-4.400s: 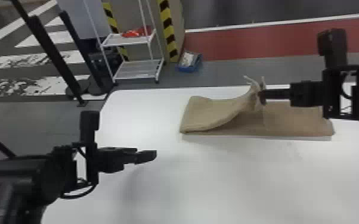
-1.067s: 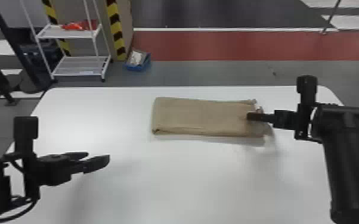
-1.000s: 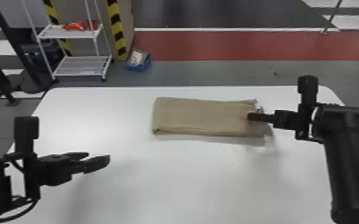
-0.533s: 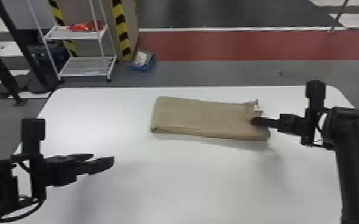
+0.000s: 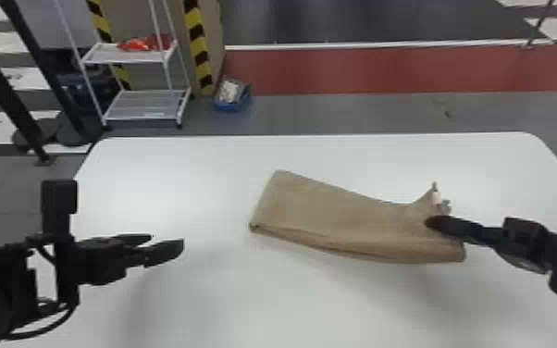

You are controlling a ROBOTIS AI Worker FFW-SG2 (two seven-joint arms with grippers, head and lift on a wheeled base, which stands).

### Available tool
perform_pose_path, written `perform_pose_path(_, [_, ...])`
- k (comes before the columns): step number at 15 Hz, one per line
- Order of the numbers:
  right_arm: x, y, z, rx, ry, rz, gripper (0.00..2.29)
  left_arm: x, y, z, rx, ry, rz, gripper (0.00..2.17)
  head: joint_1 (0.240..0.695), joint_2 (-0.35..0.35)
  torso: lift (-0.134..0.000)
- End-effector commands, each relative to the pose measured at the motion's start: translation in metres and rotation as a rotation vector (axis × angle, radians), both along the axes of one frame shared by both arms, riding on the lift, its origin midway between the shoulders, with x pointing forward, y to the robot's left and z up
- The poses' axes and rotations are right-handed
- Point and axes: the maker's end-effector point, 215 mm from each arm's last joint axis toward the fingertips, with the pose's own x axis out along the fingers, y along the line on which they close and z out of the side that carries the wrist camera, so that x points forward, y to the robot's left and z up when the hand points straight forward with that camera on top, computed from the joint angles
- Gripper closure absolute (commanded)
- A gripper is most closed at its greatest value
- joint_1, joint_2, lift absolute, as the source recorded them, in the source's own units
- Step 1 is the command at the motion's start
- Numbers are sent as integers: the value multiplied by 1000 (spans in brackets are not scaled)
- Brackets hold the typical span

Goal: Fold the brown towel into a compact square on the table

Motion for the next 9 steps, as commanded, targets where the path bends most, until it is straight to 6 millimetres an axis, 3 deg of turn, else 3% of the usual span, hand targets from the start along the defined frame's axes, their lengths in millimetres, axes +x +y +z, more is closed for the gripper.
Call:
perform_pose_path(1, [-25,-38,15,34,-2,-95,1794,0,-8,4,-1,-7,-14,76,695,54,-128])
perform_pose_path(5, [-30,-76,47,88,-91,-182,1794,-2,-16,4,-1,-1,-27,76,695,-31,-128])
perform_pose_path(9, [4,-78,96,135,-198,-185,1794,-12,-24,6,9,9,-41,76,695,-77,-128])
